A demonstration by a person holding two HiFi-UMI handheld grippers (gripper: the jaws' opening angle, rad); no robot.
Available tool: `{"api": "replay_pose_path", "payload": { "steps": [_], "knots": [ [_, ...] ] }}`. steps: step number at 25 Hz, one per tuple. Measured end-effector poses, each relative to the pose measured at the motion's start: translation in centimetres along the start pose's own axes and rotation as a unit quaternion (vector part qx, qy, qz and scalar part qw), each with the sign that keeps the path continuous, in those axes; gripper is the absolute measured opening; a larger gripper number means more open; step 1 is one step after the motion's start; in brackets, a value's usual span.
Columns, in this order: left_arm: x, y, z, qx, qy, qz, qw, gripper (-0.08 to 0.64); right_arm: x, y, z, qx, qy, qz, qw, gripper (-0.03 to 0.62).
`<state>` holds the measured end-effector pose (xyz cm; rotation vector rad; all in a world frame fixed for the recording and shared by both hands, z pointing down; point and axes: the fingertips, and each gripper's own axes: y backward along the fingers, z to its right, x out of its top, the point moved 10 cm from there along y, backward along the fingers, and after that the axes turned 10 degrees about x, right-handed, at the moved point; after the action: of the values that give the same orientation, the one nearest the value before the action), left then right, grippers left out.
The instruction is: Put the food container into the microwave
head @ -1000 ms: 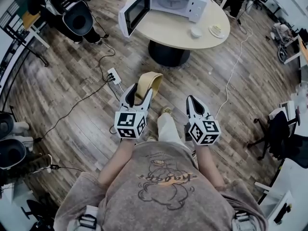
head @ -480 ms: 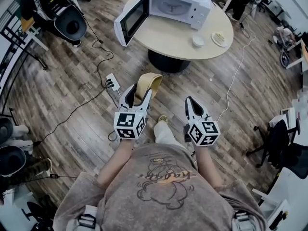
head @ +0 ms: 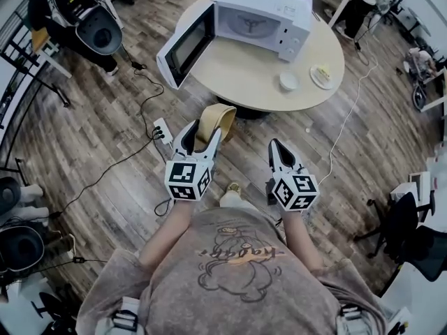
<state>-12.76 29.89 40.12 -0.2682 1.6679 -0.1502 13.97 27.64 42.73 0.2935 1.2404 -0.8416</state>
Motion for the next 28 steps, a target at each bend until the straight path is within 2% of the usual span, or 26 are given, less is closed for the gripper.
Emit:
{"api": "replay_pose_path", "payload": {
  "steps": [6, 12, 19, 28],
  "knots": [
    [1.2, -5.0, 0.8, 0.016, 0.005, 0.010, 0.9998, 0.256, 2.6, -2.8, 4.4, 0.006, 0.021, -0.001, 1.000, -0.011],
    [2.3, -8.0, 0.5, 0.031, 0.006, 0.015, 0.9994, 0.256, 4.9, -4.7, 8.1, -0.009, 0.050, 0.002, 0.999, -0.011],
    [3.8, -11.9, -0.3, 0.024, 0.002, 0.020, 0.9995, 0.256, 7.3, -6.5, 12.2, -0.039, 0.059, 0.009, 0.997, -0.011],
    [5.0, -20.4, -1.6, 0.001, 0.010, 0.010, 0.9999, 0.256, 9.2, -11.4, 15.9, -0.063, 0.052, 0.011, 0.997, -0.011]
  ]
}}
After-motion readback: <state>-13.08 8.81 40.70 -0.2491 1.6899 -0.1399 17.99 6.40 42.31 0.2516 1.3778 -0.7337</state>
